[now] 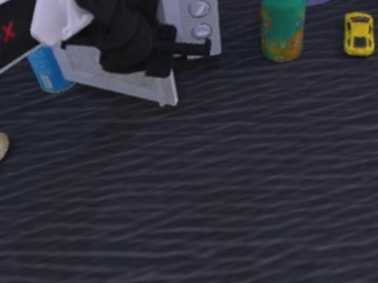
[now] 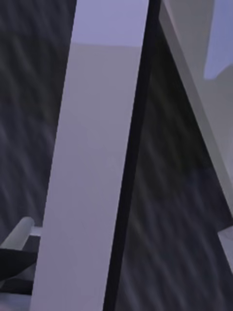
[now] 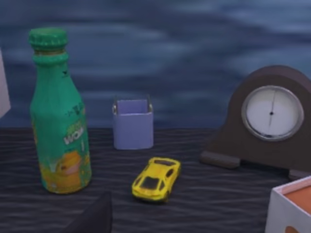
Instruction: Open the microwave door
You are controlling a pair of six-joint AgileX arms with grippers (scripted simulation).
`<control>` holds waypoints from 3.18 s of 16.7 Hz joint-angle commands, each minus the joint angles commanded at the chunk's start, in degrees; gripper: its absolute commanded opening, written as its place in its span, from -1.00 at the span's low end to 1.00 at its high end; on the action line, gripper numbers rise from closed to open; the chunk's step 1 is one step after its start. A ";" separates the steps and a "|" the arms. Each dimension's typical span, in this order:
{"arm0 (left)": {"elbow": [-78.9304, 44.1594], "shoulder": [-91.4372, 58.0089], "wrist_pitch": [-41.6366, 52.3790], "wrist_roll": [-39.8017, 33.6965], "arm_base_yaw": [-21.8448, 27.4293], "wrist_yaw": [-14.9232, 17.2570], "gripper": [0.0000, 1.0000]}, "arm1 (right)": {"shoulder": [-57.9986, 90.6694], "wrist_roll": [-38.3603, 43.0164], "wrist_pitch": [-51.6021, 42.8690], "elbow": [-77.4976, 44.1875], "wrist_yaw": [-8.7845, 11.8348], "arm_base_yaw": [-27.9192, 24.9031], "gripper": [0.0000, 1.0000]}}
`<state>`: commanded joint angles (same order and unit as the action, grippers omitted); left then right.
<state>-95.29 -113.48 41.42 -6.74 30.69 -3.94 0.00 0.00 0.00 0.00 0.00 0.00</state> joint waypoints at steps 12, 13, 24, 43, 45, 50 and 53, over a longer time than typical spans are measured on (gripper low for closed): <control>0.90 0.50 -0.26 0.84 -0.21 0.42 -1.00 | 0.00 0.00 0.00 0.00 0.00 0.00 1.00; 0.90 0.50 -0.26 0.84 -0.21 0.42 -1.00 | 0.00 0.00 0.00 0.00 0.00 0.00 1.00; 0.90 0.50 -0.26 0.84 -0.21 0.42 -1.00 | 0.00 0.00 0.00 0.00 0.00 0.00 1.00; 7.07 4.99 -2.11 8.47 -2.39 4.86 -1.00 | 0.00 0.00 0.00 0.00 0.00 0.00 1.00; 7.07 4.99 -2.11 8.47 -2.39 4.86 -1.00 | 0.00 0.00 0.00 0.00 0.00 0.00 1.00; 7.07 4.99 -2.11 8.47 -2.39 4.86 -1.00 | 0.00 0.00 0.00 0.00 0.00 0.00 1.00; 7.07 4.99 -2.11 8.47 -2.39 4.86 -1.00 | 0.00 0.00 0.00 0.00 0.00 0.00 1.00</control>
<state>-88.22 -108.49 39.31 1.73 28.30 0.93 0.00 0.00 0.00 0.00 0.00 0.00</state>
